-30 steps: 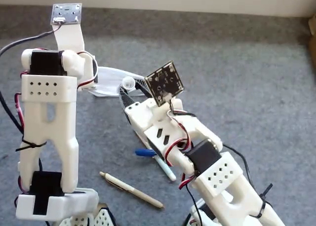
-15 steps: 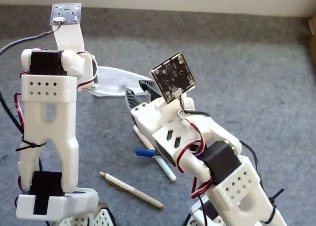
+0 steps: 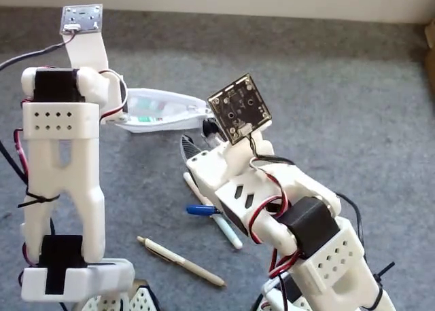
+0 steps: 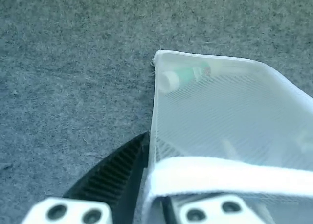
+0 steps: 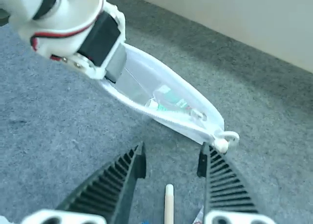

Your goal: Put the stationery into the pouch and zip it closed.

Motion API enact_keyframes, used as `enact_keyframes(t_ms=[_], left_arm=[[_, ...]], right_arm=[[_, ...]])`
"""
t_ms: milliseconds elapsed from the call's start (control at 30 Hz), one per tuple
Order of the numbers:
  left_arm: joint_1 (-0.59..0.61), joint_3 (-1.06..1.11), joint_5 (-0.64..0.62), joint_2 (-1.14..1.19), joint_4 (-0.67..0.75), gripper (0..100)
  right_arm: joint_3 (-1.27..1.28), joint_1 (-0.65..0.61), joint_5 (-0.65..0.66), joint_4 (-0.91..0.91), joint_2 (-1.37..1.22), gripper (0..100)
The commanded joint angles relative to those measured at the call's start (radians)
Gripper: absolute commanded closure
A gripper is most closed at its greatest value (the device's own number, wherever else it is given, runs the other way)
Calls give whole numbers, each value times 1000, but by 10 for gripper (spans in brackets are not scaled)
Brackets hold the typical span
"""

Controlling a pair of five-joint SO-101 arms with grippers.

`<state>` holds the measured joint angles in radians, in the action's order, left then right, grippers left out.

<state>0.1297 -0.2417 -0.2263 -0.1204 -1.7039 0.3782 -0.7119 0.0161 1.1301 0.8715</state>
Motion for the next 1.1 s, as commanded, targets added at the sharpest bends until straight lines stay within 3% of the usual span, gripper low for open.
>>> enact_keyframes(t_ms=[0, 133, 333, 733, 867, 1067], left_arm=[[73, -22, -9, -1, -6, 994], [102, -22, -8, -1, -8, 994], [110, -24, -8, -2, -8, 994], [110, -24, -8, -2, -8, 994], [110, -24, -8, -2, -3, 995], [111, -24, -8, -2, 0, 995]], right_arm=[[-62, 2, -9, 81, 5, 830], [-61, 47, -9, 173, 5, 830], [58, 168, -61, 170, 2, 830], [387, 166, -100, -104, -12, 829], [430, 166, -106, -143, -170, 829], [303, 166, -207, -163, -427, 829]])
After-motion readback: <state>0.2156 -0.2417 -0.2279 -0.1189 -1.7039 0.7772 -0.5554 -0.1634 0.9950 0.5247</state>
